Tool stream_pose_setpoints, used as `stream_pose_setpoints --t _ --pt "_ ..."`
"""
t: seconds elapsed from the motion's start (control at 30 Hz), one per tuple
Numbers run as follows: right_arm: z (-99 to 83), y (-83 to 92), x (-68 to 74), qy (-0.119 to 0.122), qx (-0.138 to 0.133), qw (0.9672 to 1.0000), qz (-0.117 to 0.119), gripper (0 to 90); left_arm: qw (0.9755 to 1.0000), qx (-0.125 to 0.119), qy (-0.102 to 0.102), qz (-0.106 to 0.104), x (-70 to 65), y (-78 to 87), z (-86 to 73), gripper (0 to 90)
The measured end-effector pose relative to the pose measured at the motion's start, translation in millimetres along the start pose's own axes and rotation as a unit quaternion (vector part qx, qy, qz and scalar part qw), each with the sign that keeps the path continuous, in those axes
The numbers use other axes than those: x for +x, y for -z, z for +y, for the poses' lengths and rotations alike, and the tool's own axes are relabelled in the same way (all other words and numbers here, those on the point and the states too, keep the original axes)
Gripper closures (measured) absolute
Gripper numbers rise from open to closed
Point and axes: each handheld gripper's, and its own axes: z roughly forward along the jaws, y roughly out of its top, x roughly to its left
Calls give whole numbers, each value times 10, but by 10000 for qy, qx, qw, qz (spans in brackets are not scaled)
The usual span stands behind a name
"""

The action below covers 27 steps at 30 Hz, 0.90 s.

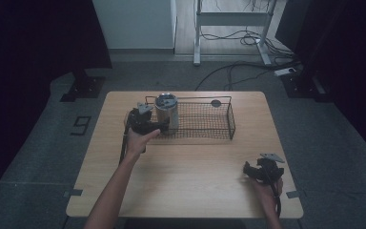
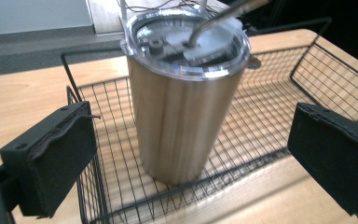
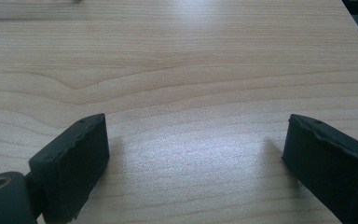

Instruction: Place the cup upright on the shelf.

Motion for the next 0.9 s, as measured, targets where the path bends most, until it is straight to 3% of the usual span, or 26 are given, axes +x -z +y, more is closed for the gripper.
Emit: stream_pose_setpoints --t 0.07,0.23,0.6,0.9 --pt "1 1 4 -23 11 10000 -5 66 9999 84 -3 54 -10 48 -52 22" --pt "1 2 2 -11 12 10000 -1 66 9999 84 25 -55 6 164 -211 31" --pt "1 1 2 -9 8 10000 -3 66 9998 151 -14 -110 82 371 -688 40" --pt "1 1 2 -9 8 10000 -2 66 9988 439 14 -194 123 518 -1101 43"
